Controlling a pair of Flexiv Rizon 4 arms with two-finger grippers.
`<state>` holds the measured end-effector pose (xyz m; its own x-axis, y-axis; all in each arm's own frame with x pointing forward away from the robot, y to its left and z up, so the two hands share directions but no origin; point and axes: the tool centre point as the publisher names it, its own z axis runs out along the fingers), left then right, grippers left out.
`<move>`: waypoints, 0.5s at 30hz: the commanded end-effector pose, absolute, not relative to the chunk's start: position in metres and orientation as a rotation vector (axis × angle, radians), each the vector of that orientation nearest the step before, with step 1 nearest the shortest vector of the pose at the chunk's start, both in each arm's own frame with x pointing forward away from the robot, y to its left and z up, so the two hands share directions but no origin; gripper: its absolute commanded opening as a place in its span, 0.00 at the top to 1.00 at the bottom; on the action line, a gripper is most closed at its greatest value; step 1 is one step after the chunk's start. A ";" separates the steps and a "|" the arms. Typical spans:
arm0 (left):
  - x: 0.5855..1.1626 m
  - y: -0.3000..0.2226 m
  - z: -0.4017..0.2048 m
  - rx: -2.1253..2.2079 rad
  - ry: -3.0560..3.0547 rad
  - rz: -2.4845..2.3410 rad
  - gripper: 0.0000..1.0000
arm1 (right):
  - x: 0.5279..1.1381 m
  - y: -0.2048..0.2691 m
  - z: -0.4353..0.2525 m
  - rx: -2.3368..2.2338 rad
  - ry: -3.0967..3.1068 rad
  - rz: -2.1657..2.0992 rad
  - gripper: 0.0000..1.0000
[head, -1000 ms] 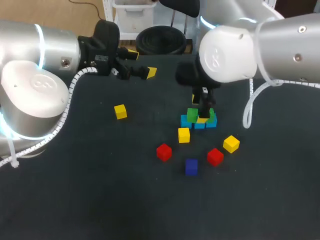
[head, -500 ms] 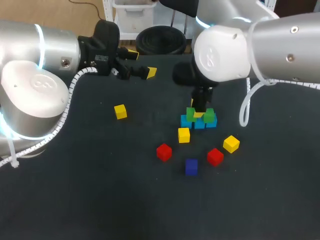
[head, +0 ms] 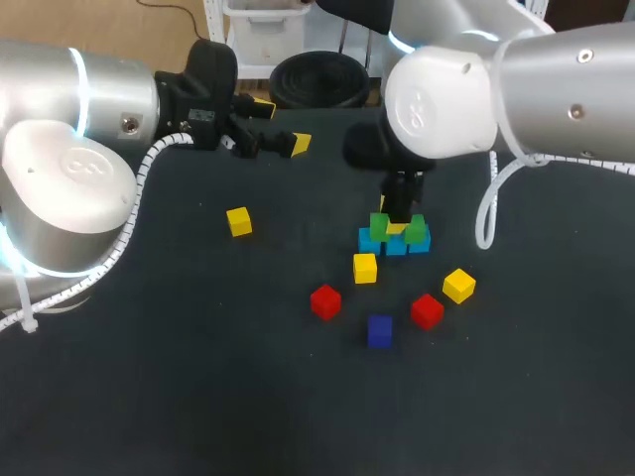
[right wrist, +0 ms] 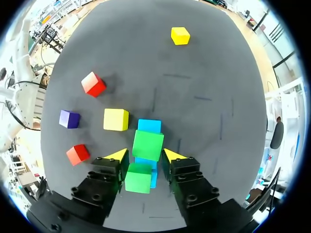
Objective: Place the blue cubes, place green cubes on the blue cubes, place the yellow cubes on the green cubes, then place the red cubes on the yellow cubes, and place purple cube on the red cubes.
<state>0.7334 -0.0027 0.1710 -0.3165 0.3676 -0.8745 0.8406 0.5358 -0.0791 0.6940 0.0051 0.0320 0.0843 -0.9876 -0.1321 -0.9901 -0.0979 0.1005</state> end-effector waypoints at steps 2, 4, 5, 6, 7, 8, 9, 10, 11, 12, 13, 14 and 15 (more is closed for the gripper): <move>0.733 -0.002 0.170 0.985 1.897 -0.688 0.00 | 0.693 0.008 0.035 -2.309 2.089 0.254 0.55; 0.733 -0.002 0.170 0.985 1.897 -0.688 0.00 | 0.692 0.009 0.035 -2.311 2.088 0.254 0.55; 0.733 -0.002 0.170 0.985 1.897 -0.688 0.00 | 0.692 0.009 0.035 -2.314 2.085 0.254 0.55; 0.733 -0.002 0.170 0.985 1.897 -0.688 0.00 | 0.691 0.010 0.035 -2.316 2.084 0.254 0.55; 0.733 -0.002 0.170 0.985 1.897 -0.688 0.00 | 0.691 0.010 0.035 -2.318 2.082 0.253 0.55; 0.733 -0.002 0.170 0.985 1.897 -0.688 0.00 | 0.691 0.011 0.035 -2.319 2.081 0.253 0.55; 0.733 -0.002 0.170 0.985 1.897 -0.688 0.00 | 0.690 0.012 0.035 -2.321 2.080 0.254 0.55; 0.733 -0.002 0.170 0.985 1.897 -0.688 0.00 | 0.690 0.012 0.035 -2.322 2.079 0.255 0.55; 0.733 -0.002 0.170 0.985 1.897 -0.688 0.00 | 0.690 0.013 0.035 -2.324 2.077 0.257 0.55; 0.733 -0.002 0.170 0.985 1.897 -0.688 0.00 | 0.689 0.013 0.035 -2.327 2.074 0.258 0.55; 0.733 -0.002 0.170 0.985 1.897 -0.688 0.00 | 0.689 0.014 0.035 -2.328 2.073 0.259 0.55; 0.733 -0.002 0.170 0.985 1.897 -0.688 0.00 | 0.689 0.014 0.034 -2.330 2.072 0.259 0.55; 0.733 -0.002 0.170 0.985 1.897 -0.688 0.00 | 0.688 0.014 0.034 -2.332 2.071 0.259 0.55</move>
